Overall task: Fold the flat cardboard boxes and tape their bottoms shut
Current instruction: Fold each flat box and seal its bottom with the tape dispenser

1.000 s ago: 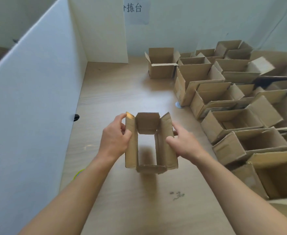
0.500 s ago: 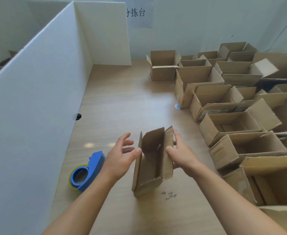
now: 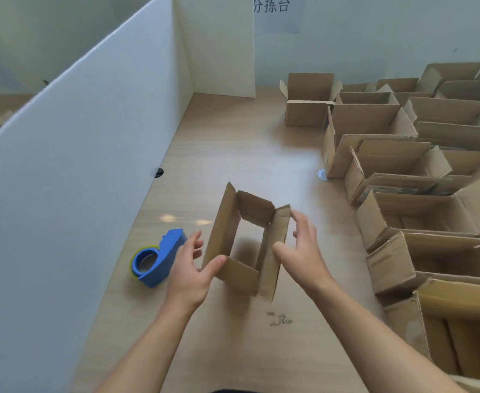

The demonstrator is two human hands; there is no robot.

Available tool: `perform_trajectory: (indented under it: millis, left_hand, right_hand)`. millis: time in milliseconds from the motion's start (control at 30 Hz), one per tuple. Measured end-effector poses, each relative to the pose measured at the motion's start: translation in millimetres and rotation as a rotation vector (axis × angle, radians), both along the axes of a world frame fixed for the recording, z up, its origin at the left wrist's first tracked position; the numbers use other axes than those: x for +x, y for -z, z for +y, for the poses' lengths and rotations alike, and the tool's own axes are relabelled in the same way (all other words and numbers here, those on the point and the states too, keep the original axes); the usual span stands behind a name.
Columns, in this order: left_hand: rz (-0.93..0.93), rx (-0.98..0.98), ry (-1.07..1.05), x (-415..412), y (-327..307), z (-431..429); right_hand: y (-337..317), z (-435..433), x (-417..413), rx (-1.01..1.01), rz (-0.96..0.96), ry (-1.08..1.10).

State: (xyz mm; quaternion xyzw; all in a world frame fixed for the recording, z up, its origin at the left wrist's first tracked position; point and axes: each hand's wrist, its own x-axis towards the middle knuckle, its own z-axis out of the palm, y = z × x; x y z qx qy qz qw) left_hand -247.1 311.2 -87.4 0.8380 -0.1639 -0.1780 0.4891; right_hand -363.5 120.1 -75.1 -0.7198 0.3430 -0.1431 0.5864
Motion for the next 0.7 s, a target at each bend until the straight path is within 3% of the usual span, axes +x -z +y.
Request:
perform_trajectory:
  millis: [67, 200, 433, 567, 700]
  left_hand:
    - [-0.007, 0.042, 0.031, 2.6, 1.1, -4.8]
    - [0.052, 0.061, 0.013, 7.4, 0.5, -12.2]
    - [-0.028, 0.161, -0.010, 17.8, -7.8, -38.0]
    - [0.130, -0.001, 0.065, 28.9, -13.7, -36.6]
    - [0.323, -0.198, 0.293, 29.6, -16.8, -25.4]
  right_hand:
    - [-7.5, -6.0, -4.0, -0.043, -0.078, -0.113]
    - [-13.0, -30.4, 3.5, 0.150, -0.171, -0.202]
    - [0.0, -52.8, -4.9, -0.092, -0.057, -0.321]
    - [14.4, -58.5, -16.6, -0.207, 0.002, -0.428]
    - [24.0, -53.4, -15.2, -0.256, -0.027, -0.173]
